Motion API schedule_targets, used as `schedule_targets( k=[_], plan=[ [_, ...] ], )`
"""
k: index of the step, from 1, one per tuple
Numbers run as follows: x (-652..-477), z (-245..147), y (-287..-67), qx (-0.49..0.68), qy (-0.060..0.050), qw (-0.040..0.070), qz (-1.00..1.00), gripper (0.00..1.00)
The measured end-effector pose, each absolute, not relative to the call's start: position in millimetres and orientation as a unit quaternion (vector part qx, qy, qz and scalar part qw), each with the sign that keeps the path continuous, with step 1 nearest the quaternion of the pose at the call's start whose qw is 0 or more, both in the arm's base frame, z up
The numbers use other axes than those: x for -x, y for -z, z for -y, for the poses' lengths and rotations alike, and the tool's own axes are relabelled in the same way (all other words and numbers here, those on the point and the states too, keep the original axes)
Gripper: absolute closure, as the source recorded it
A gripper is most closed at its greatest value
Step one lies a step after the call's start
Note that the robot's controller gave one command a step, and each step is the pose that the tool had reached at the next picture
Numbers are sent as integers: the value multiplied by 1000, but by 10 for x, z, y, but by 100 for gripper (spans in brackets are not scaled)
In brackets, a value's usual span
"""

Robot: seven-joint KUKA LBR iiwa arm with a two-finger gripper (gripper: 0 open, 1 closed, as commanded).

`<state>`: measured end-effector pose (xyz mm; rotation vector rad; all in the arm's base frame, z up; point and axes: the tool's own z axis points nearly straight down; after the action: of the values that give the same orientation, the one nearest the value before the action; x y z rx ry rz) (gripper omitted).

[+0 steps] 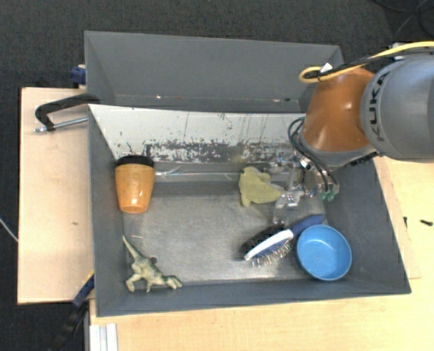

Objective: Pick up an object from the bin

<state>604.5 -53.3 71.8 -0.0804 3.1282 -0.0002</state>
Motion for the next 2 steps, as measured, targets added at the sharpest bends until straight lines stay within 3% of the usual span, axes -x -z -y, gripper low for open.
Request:
schedule_targets(
  k=[1, 2],
  plan=[
    [-5904, 90, -1025, -22, -2, 2, -1000, 0],
    [-5949, 274, -1094, -50, -1, 4, -999, 0]
  ],
)
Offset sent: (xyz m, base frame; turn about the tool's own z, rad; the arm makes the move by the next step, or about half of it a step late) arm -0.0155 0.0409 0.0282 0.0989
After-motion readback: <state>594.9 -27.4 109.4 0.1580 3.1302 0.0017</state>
